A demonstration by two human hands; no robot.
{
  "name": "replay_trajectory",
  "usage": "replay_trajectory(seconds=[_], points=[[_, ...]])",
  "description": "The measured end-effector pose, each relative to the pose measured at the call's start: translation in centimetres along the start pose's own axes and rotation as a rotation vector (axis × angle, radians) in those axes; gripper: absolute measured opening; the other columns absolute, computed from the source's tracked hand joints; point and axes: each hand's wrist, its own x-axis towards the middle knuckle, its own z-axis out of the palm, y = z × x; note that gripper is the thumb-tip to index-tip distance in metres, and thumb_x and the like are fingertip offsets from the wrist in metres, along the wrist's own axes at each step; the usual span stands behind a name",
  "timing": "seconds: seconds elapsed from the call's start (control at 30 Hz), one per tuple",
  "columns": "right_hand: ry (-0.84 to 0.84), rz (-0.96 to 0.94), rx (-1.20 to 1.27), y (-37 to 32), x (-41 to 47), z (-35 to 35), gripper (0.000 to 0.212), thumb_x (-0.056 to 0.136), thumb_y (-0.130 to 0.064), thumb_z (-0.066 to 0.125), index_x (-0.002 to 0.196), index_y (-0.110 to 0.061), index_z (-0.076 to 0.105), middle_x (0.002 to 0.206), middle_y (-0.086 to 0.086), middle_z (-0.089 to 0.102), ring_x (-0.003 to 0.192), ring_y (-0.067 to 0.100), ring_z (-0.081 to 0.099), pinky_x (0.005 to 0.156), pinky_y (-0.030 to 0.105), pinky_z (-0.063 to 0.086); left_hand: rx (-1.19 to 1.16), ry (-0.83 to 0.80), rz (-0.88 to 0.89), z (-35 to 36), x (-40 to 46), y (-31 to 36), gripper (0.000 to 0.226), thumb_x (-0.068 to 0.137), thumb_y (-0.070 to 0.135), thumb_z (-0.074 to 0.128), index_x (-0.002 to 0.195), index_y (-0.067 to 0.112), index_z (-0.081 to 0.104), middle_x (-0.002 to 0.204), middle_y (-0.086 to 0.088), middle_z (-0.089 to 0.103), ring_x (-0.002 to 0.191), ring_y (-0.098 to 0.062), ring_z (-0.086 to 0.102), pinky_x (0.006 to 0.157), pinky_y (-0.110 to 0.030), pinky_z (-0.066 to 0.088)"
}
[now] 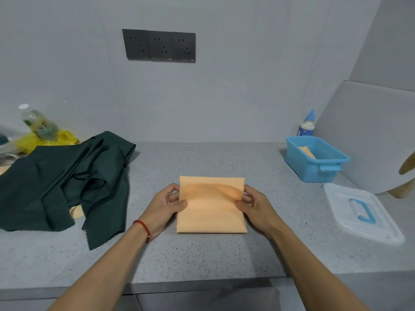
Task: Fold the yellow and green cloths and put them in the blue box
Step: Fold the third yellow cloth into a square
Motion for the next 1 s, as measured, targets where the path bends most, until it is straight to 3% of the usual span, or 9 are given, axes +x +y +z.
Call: replay_trajectory(seconds=[0.2, 0.33, 0.57, 0.67, 0.73, 0.8, 0.87, 0.93, 1.0], points=[[0.071, 0.014, 0.106, 0.5, -0.2, -0.7, 0.032, 0.094, 0.013, 0.057, 0.081, -0.006, 0.08, 0.107, 0.005, 0.077, 0.106, 0.023, 0.07, 0.082, 0.021, 0.054, 0.033, -0.034, -0.027, 0.3, -0.2, 0.4, 0.022, 0.093, -0.008, 0.058, 0.084, 0.011, 0.064, 0.108, -0.018, 0.074, 0.098, -0.025, 0.07, 0.081, -0.028, 0.053], [0.051, -0.001, 0.082, 0.5, -0.1, -0.7, 0.033, 0.096, 0.014, 0.055, 0.079, -0.001, 0.08, 0.109, 0.006, 0.076, 0.107, 0.023, 0.069, 0.087, 0.025, 0.054, 0.122, 0.035, 0.02, 0.7, -0.4, 0.4, 0.025, 0.1, -0.006, 0.052, 0.083, 0.01, 0.062, 0.081, -0.011, 0.07, 0.075, -0.019, 0.063, 0.063, -0.02, 0.047], [0.063, 0.064, -0.038, 0.8, 0.2, -0.4, 0.032, 0.097, -0.002, 0.057, 0.08, -0.013, 0.081, 0.111, -0.005, 0.075, 0.111, 0.015, 0.065, 0.1, 0.03, 0.048, 0.283, 0.114, 0.094, 1.0, -0.5, 0.0, 0.03, 0.1, -0.006, 0.048, 0.081, 0.011, 0.063, 0.074, -0.004, 0.062, 0.069, -0.02, 0.053, 0.057, -0.019, 0.041], [0.07, 0.027, -0.192, 0.8, -0.1, -0.2, 0.014, 0.091, -0.015, 0.073, 0.083, -0.024, 0.079, 0.11, -0.014, 0.073, 0.101, 0.011, 0.066, 0.09, 0.021, 0.048, 0.351, 0.144, 0.061, 1.0, -0.6, 0.0, 0.034, 0.099, -0.005, 0.045, 0.08, 0.014, 0.066, 0.078, -0.01, 0.062, 0.073, -0.021, 0.054, 0.064, -0.028, 0.041], [0.079, 0.012, -0.266, 0.7, -0.2, -0.1, 0.015, 0.088, -0.013, 0.076, 0.083, -0.027, 0.078, 0.11, -0.016, 0.071, 0.094, 0.007, 0.064, 0.082, 0.012, 0.046, 0.35, 0.241, 0.046, 1.5, -0.8, 0.0, 0.038, 0.097, -0.004, 0.043, 0.078, 0.017, 0.068, 0.085, -0.019, 0.064, 0.077, -0.025, 0.055, 0.068, -0.035, 0.041], [0.09, -0.008, -0.305, 0.6, -0.2, 0.0, 0.016, 0.088, -0.012, 0.076, 0.084, -0.028, 0.077, 0.11, -0.015, 0.07, 0.089, 0.003, 0.061, 0.077, 0.008, 0.044, 0.48, 0.407, 0.126, 2.5, -1.3, 0.2, 0.037, 0.096, 0.007, 0.042, 0.079, 0.023, 0.07, 0.09, -0.009, 0.067, 0.087, -0.021, 0.057, 0.073, -0.038, 0.047], [0.086, -0.035, -0.375, 0.6, -0.2, 0.2, 0.016, 0.088, -0.012, 0.074, 0.088, -0.028, 0.074, 0.105, -0.013, 0.068, 0.082, -0.001, 0.055, 0.073, 0.008, 0.042, 0.906, 0.452, 0.302, 4.1, -2.1, 0.4, 0.032, 0.096, 0.023, 0.037, 0.095, 0.029, 0.068, 0.106, 0.006, 0.066, 0.103, -0.009, 0.052, 0.087, -0.034, 0.046], [0.089, -0.072, -0.435, 0.6, -0.2, 0.3, 0.018, 0.089, -0.012, 0.073, 0.094, -0.029, 0.07, 0.096, -0.012, 0.062, 0.078, -0.003, 0.051, 0.07, 0.008, 0.04, 1.263, 0.349, 0.429, 6.1, -2.5, -0.1, 0.044, 0.098, 0.032, 0.028, 0.122, 0.027, 0.064, 0.133, 0.005, 0.061, 0.125, -0.011, 0.048, 0.105, -0.036, 0.038], [0.096, -0.099, -0.483, 0.6, -0.3, 0.4, 0.023, 0.088, -0.012, 0.073, 0.101, -0.03, 0.067, 0.094, -0.014, 0.058, 0.079, -0.005, 0.05, 0.069, 0.007, 0.038, 1.477, 0.215, 0.353, 7.5, -2.6, -1.1, 0.053, 0.103, 0.036, 0.021, 0.15, 0.028, 0.043, 0.16, 0.0, 0.038, 0.147, -0.02, 0.031, 0.12, -0.046, 0.025]])
